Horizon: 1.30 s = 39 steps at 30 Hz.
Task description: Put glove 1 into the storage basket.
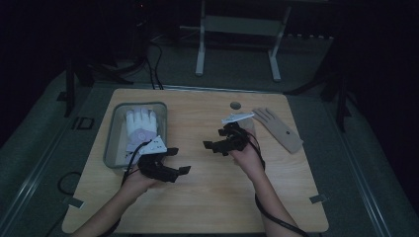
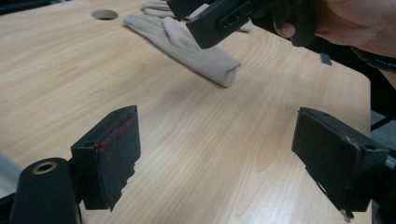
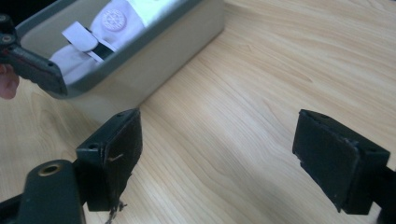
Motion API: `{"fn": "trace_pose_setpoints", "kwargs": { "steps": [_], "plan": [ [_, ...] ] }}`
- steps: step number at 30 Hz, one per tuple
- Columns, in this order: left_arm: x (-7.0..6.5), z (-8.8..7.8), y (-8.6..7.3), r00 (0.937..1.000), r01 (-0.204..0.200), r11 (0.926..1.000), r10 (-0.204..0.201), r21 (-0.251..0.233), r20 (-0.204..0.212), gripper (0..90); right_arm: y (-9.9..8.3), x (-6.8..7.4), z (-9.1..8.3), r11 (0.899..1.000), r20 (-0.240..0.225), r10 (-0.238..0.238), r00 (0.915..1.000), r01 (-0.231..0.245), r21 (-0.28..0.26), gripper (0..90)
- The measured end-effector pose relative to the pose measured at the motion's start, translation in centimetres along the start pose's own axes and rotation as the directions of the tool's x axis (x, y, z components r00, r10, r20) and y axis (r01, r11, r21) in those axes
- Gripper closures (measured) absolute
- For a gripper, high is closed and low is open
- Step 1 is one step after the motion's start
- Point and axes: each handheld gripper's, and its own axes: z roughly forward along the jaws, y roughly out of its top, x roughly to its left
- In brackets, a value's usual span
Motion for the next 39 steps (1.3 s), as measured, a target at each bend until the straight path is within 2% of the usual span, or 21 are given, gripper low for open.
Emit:
{"fn": "trace_pose_setpoints", "kwargs": {
  "steps": [3, 5, 9, 13, 16, 17, 19, 22, 24, 27, 30, 34, 39],
  "plan": [
    [-0.5, 0.7, -0.4, 0.9999, -0.016, 0.9998, 0.016, 0.008, 0.001, 15.8, -0.8, -0.7, -0.5, 0.999, 0.005, 0.031, 0.9995, -0.031, -0.017, 15.6],
    [-0.7, 1.1, -0.7, 0.9997, -0.025, 0.9997, 0.025, 0.009, -0.005, 15.8, -1.4, -1.2, -0.9, 0.999, 0.012, 0.038, 0.9992, -0.037, -0.023, 15.6],
    [-1.0, 2.1, -1.5, 0.9998, -0.016, 0.9998, 0.015, 0.011, 0.016, 15.8, -2.4, -1.9, -1.3, 0.999, 0.023, 0.031, 0.9992, -0.031, -0.035, 15.5],
    [-1.3, 3.2, -2.5, 0.9996, -0.019, 0.9994, 0.019, 0.028, 0.021, 15.8, -3.6, -2.7, -1.5, 0.998, 0.046, 0.053, 0.9975, -0.053, -0.021, 15.6],
    [-1.4, 3.6, -3.0, 0.9995, -0.016, 0.9994, 0.016, 0.032, 0.026, 15.8, -4.0, -3.2, -1.7, 0.997, 0.045, 0.08, 0.9958, -0.079, -0.012, 15.6],
    [-1.7, 4.0, -3.4, 0.9993, -0.028, 0.9988, 0.028, 0.04, 0.024, 14.3, -4.6, -3.6, -1.9, 0.996, 0.059, 0.084, 0.9947, -0.084, -0.003, 15.2],
    [-2.1, 4.4, -4.1, 0.9983, -0.058, 0.9966, 0.057, 0.059, 0.014, 14.1, -4.9, -3.7, -2.0, 0.997, 0.054, 0.08, 0.9954, -0.079, -0.005, 14.2],
    [-2.4, 4.8, -4.6, 0.998, -0.062, 0.9955, 0.061, 0.072, 0.014, 11.9, -5.6, -4.0, -2.3, 0.996, 0.039, 0.078, 0.9962, -0.076, -0.04, 14.2],
    [-2.5, 5.0, -5.1, 0.9981, -0.062, 0.9957, 0.062, 0.069, 0.004, 10.6, -6.0, -4.0, -2.5, 0.997, 0.042, 0.06, 0.9973, -0.058, -0.048, 14.2],
    [-2.6, 5.3, -5.6, 0.9977, -0.064, 0.9954, 0.066, 0.071, -0.019, 7.3, -6.6, -4.2, -2.8, 0.997, 0.054, 0.058, 0.9968, -0.056, -0.05, 14.1],
    [-2.6, 5.7, -6.0, 0.9947, -0.09, 0.9922, 0.094, 0.087, -0.043, 5.7, -7.0, -4.5, -3.0, 0.996, 0.075, 0.072, 0.9946, -0.067, -0.062, 14.1],
    [-2.3, 6.0, -6.3, 0.9948, -0.08, 0.9931, 0.085, 0.086, -0.056, 2.3, -7.5, -4.8, -3.2, 0.995, 0.077, 0.082, 0.9936, -0.077, -0.066, 14.0],
    [-2.2, 5.7, -6.7, 0.9934, -0.046, 0.9987, 0.048, 0.022, -0.105, 2.4, -8.4, -5.2, -3.8, 0.994, 0.076, 0.084, 0.9935, -0.078, -0.076, 14.0]
  ]
}}
